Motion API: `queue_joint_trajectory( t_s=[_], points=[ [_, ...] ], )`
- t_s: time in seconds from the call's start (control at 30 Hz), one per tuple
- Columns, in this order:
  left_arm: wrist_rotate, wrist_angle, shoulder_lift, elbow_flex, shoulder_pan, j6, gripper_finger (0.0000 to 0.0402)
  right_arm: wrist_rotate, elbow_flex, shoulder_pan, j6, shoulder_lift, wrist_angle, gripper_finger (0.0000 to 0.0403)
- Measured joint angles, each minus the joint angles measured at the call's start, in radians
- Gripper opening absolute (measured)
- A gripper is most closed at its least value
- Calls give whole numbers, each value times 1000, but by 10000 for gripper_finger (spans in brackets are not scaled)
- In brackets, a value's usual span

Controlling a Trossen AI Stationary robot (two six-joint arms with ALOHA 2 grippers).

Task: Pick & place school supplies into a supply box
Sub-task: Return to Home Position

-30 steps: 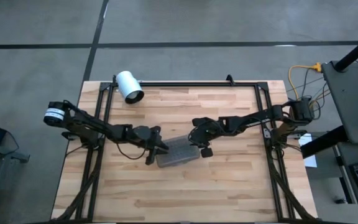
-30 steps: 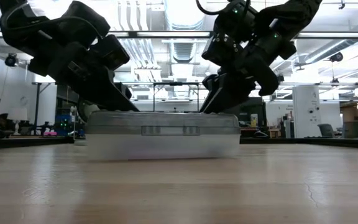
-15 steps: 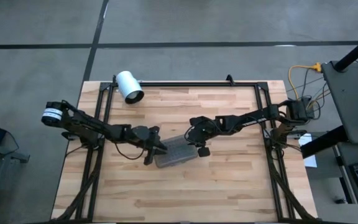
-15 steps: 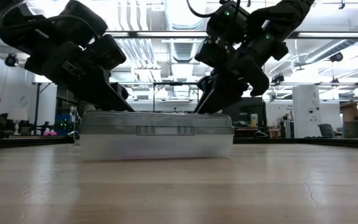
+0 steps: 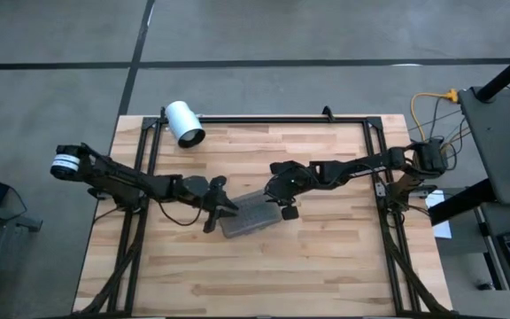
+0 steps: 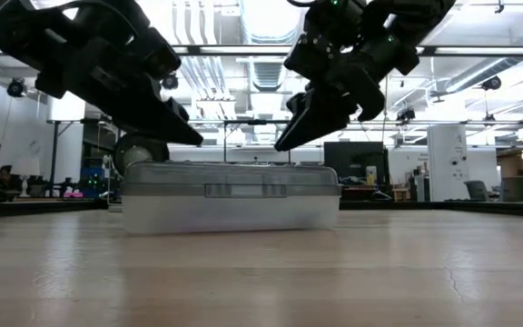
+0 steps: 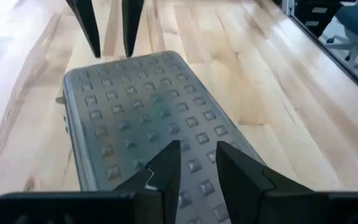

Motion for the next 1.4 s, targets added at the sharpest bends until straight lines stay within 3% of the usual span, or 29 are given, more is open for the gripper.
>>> queue_joint_trajectory(
  t_s=[0.37, 0.77, 1.03, 1.23, 1.4],
  points=[
    [4, 4, -26, 5, 0, 0, 86, -9, 1, 1, -19, -5, 5, 95],
    [7, 10, -28, 7, 0, 185, 86, -10, 4, 1, -56, -6, 12, 77],
    [6, 10, -29, -4, 7, 174, 86, -13, 5, 2, -63, -7, 17, 83],
    [4, 11, -33, -8, 36, 173, 86, -13, 5, -5, 149, -12, 15, 86],
    [-10, 11, -41, -22, 53, 172, 86, -13, 6, -7, 140, -46, -86, 78]
  ],
)
